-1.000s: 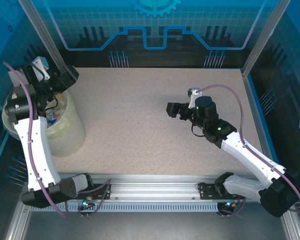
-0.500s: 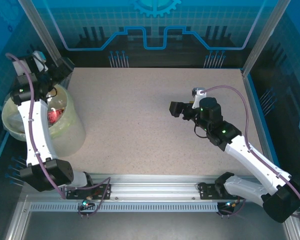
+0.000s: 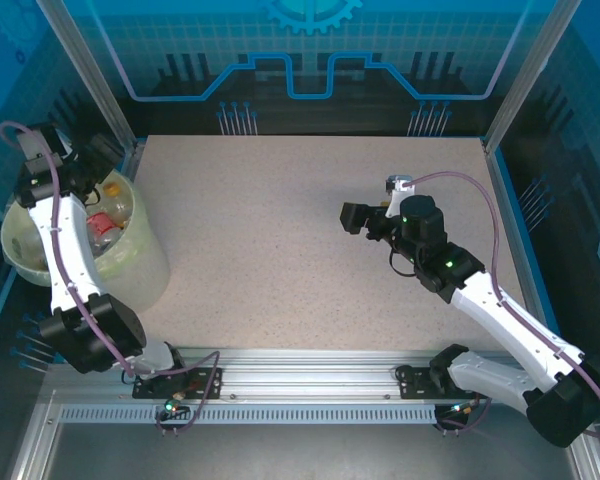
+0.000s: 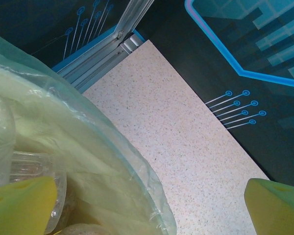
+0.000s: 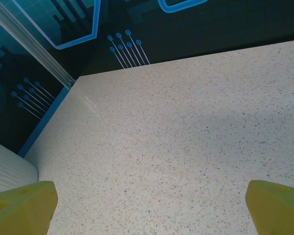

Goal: Put the plastic bottles in the bin

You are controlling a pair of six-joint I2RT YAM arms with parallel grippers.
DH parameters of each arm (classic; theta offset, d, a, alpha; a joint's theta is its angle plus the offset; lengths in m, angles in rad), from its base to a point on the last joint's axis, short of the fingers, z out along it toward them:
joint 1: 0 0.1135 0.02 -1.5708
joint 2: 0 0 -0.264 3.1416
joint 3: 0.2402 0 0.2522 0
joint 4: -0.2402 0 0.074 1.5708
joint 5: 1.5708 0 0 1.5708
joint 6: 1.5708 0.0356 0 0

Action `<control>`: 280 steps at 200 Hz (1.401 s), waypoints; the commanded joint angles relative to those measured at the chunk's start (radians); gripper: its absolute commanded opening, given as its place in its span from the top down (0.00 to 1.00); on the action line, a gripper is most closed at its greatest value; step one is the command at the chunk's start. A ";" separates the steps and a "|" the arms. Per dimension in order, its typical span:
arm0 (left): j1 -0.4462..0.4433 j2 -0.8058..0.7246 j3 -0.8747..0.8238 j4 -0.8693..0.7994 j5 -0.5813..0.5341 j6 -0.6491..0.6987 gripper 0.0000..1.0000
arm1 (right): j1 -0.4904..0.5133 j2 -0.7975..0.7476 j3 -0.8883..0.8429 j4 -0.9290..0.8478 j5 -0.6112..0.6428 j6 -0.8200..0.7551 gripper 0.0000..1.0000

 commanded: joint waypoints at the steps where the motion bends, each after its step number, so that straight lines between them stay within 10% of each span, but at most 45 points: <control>1: 0.012 -0.017 0.034 -0.041 0.053 -0.031 0.01 | -0.010 -0.031 0.000 -0.011 0.022 -0.006 0.00; 100: -0.001 -0.320 -0.009 0.111 0.218 -0.048 0.01 | -0.012 -0.098 -0.044 -0.040 0.063 -0.002 0.00; 146: -0.234 -0.426 -0.235 0.461 0.438 -0.153 0.01 | -0.021 -0.126 -0.047 -0.074 0.140 -0.060 0.00; 196: -0.574 -0.385 -0.390 0.553 0.294 0.066 0.01 | -0.094 -0.130 -0.074 -0.124 0.278 -0.155 0.00; 280: -0.611 -0.303 -0.811 0.762 -0.136 0.365 0.01 | -0.450 0.034 -0.348 0.211 0.305 -0.266 0.00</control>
